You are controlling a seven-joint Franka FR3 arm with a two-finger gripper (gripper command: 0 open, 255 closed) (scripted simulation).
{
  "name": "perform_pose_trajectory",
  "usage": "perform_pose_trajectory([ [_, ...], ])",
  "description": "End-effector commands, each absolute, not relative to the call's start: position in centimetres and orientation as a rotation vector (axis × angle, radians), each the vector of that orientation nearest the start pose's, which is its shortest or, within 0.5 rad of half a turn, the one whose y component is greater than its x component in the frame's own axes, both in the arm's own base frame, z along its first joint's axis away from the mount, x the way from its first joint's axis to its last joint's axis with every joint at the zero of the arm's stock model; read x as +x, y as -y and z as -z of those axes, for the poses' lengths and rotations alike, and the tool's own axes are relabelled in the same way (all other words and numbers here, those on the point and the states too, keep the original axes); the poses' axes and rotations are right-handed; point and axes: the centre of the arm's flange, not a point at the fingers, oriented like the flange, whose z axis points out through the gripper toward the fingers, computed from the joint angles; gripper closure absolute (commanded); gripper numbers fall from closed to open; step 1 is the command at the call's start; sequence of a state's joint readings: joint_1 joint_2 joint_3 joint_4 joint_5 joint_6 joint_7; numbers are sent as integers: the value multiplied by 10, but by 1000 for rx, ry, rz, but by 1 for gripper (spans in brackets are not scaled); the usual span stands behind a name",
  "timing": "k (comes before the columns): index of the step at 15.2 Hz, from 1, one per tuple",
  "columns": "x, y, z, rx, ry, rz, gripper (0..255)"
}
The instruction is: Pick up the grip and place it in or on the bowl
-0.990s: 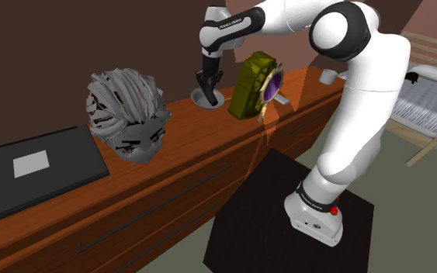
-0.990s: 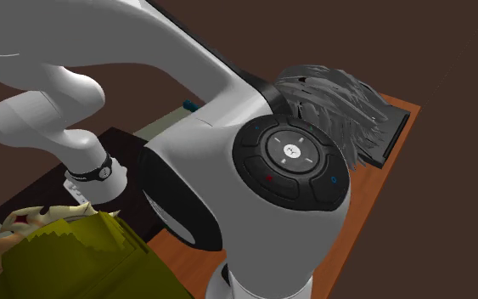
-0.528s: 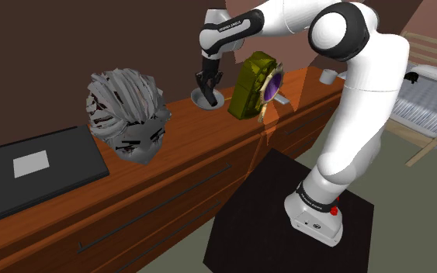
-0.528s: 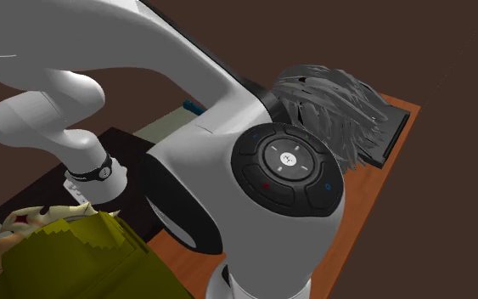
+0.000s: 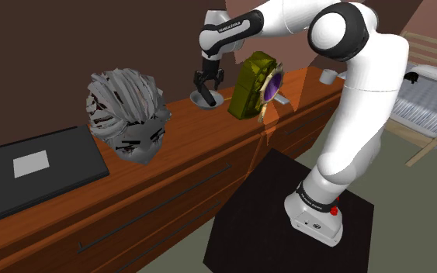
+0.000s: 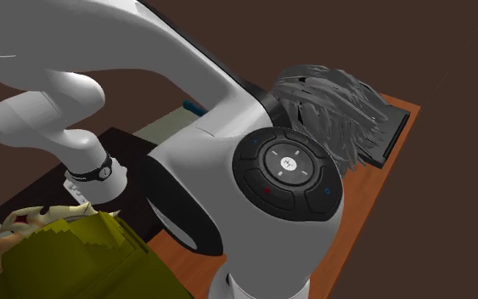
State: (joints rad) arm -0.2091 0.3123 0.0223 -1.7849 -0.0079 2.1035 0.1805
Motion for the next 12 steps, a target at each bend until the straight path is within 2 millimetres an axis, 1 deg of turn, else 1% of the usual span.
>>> perform_pose_trajectory([
  [1, 626, 120, -393, -3090, -569, 10, 0],
  [4, 626, 120, -430, -3090, -569, 10, 0],
  [12, 626, 120, -430, -3090, -569, 10, 0],
])
